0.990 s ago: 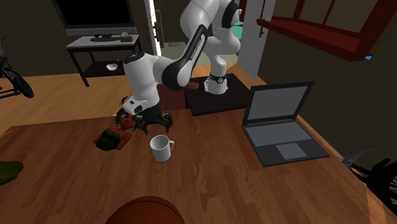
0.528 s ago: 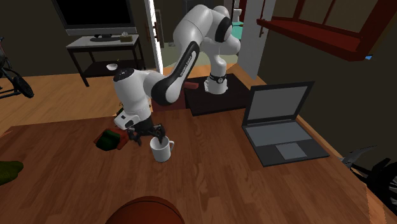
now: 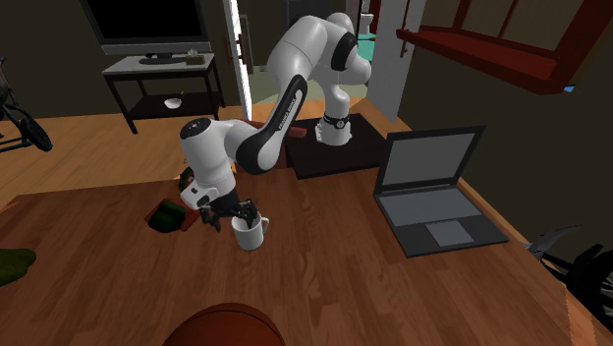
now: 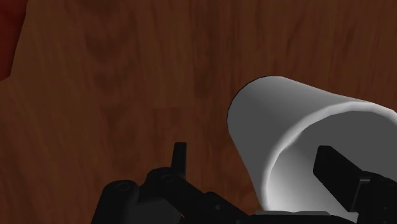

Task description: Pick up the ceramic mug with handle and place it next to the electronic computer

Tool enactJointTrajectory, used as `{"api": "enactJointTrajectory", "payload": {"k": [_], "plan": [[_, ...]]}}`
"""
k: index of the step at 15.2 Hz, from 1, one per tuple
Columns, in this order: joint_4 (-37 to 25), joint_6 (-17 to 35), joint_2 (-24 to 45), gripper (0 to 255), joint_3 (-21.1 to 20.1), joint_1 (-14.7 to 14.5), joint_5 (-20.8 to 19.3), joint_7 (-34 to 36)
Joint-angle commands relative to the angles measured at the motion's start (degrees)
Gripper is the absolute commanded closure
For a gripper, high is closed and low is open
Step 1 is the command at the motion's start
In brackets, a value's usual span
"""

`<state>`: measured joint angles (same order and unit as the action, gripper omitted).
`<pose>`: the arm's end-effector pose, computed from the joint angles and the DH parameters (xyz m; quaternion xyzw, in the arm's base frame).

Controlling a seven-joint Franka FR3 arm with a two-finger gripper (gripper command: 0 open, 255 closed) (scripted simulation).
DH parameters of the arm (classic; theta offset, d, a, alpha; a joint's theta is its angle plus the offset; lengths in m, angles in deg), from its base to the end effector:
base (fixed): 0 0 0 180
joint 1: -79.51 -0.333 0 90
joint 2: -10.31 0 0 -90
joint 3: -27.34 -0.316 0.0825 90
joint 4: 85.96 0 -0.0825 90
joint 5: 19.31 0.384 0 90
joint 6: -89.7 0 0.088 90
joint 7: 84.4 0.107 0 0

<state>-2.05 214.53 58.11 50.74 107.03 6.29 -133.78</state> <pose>0.5011 -0.5093 0.2075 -0.9955 0.0886 -0.0098 0.0332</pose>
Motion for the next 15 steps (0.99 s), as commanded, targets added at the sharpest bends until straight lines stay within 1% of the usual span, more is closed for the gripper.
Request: {"api": "enactJointTrajectory", "payload": {"k": [1,4,5,15], "plan": [[0.0,0.1,0.0,0,0.0,0.0,0.0,0.0],[0.0,0.1,0.0,0,0.0,0.0,0.0,0.0],[0.0,0.1,0.0,255,0.0,0.0,0.0,0.0],[0.1,-0.4,-0.5,255,0.1,-0.1,-0.2,0.1]]}}
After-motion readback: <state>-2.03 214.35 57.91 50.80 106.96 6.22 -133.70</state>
